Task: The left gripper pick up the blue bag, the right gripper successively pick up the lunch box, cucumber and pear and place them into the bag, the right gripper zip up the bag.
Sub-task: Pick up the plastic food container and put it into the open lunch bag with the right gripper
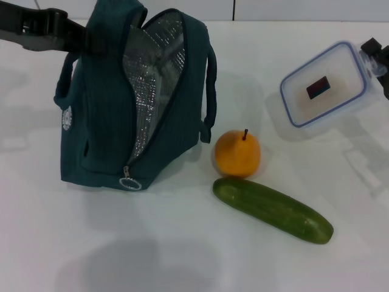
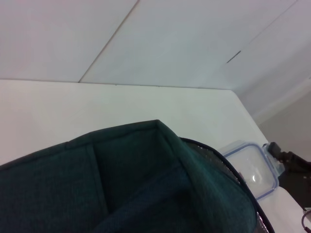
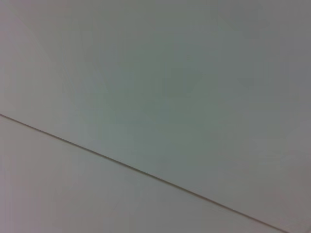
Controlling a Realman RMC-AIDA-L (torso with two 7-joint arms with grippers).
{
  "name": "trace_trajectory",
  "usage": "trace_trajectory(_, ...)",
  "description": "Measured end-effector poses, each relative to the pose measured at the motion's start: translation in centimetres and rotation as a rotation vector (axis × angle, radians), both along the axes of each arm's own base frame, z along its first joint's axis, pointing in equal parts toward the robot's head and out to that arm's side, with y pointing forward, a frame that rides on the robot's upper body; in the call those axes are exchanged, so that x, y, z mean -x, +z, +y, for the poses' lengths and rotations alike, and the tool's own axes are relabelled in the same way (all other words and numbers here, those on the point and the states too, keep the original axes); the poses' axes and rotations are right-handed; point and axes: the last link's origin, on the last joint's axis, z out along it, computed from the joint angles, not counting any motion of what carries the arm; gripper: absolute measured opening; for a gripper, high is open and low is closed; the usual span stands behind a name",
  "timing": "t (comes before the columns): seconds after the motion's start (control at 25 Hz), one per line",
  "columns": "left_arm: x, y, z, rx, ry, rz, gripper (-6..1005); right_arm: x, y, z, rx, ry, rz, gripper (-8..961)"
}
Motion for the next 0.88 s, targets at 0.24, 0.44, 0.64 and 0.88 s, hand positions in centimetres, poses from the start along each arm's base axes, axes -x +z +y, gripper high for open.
trace_trajectory(0.24,0.1,-0.3,0.0,0.010,0.007,-0.007,45,0.2,0.2,-0.1,-0.007,0.015,0.010,97)
trace_trajectory(0.44,0.1,-0.3,0.0,0.010,0.009,-0.008,45,0.3,0.5,-0.2,-0.017,0.027,0.031,97)
trace_trajectory(0.64,0.1,-0.3,0.0,0.010,0.007,-0.011,45,1.4,1.9,0.1,-0.078,0.072,0.106,97)
trace_trajectory(0.88,0.0,-0.9,0.1,0.033,0.012,-0.026,45,4.3,4.1,1.7,-0.139,0.191,0.194,96)
